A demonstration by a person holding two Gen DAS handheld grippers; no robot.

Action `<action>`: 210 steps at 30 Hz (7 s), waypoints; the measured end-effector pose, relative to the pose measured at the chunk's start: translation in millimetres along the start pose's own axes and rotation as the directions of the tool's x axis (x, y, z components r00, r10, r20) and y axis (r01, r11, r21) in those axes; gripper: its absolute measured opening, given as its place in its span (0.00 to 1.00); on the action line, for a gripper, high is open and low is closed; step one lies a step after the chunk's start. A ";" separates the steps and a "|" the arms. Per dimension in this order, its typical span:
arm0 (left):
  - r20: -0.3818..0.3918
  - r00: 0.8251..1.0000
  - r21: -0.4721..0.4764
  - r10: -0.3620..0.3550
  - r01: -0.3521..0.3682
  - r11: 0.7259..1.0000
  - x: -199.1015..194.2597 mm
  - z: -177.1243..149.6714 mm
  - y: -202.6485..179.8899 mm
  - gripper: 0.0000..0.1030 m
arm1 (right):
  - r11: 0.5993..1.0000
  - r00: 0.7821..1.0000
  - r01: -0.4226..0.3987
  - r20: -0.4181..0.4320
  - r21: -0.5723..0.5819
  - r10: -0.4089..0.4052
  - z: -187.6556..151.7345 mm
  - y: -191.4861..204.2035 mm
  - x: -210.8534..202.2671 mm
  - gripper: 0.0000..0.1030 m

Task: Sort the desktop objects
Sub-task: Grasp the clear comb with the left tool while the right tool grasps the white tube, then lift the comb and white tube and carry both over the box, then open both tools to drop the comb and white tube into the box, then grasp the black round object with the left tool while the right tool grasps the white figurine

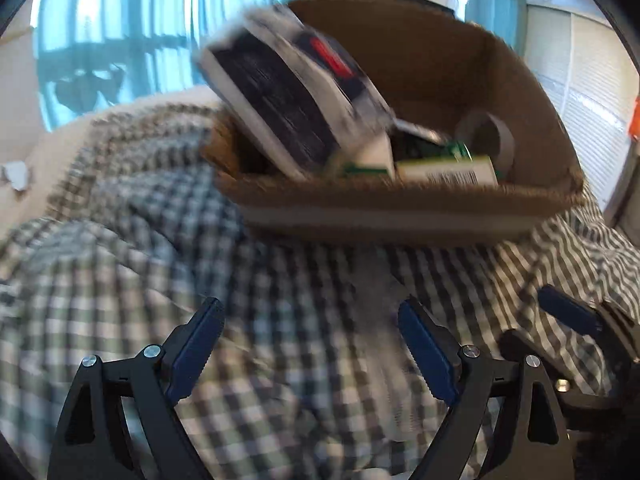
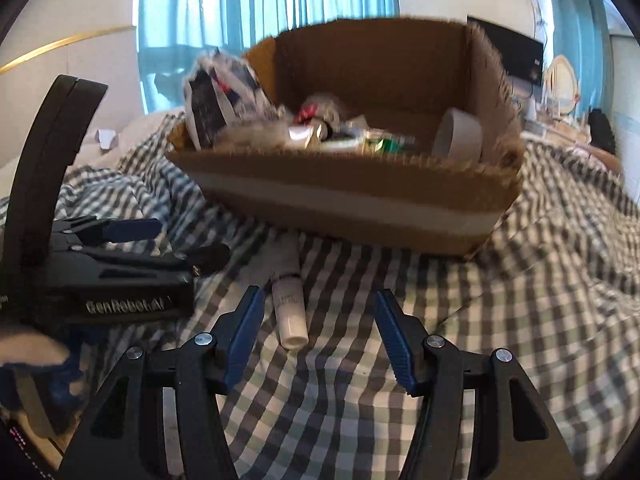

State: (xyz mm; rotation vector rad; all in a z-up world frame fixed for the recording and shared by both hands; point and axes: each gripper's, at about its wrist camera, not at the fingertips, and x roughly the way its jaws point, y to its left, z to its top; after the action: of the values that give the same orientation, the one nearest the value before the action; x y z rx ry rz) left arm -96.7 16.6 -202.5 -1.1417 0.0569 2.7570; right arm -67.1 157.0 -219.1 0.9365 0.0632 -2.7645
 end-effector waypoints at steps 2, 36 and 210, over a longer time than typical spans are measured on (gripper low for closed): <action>-0.039 0.999 0.023 0.013 -0.012 1.000 12.8 -1.8 -4.9 0.89 | 0.999 0.999 -0.011 -0.038 -0.035 0.010 -4.9 6.0 11.8 0.48; -0.118 0.993 0.021 -0.015 0.017 1.000 12.1 -22.6 -4.6 0.02 | 0.999 0.998 0.040 0.041 0.030 -0.041 -17.0 -12.7 -36.7 0.20; -0.138 0.983 -0.040 0.121 -0.127 0.991 -69.9 9.3 52.8 0.08 | 0.978 0.978 -0.195 -0.086 -0.073 0.189 -25.4 66.4 -20.9 0.47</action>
State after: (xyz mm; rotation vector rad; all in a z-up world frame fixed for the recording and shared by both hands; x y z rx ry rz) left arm -63.0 -43.7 -147.9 -1.3816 0.0798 2.7975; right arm -21.0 99.2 -224.7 0.9752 0.0922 -2.5286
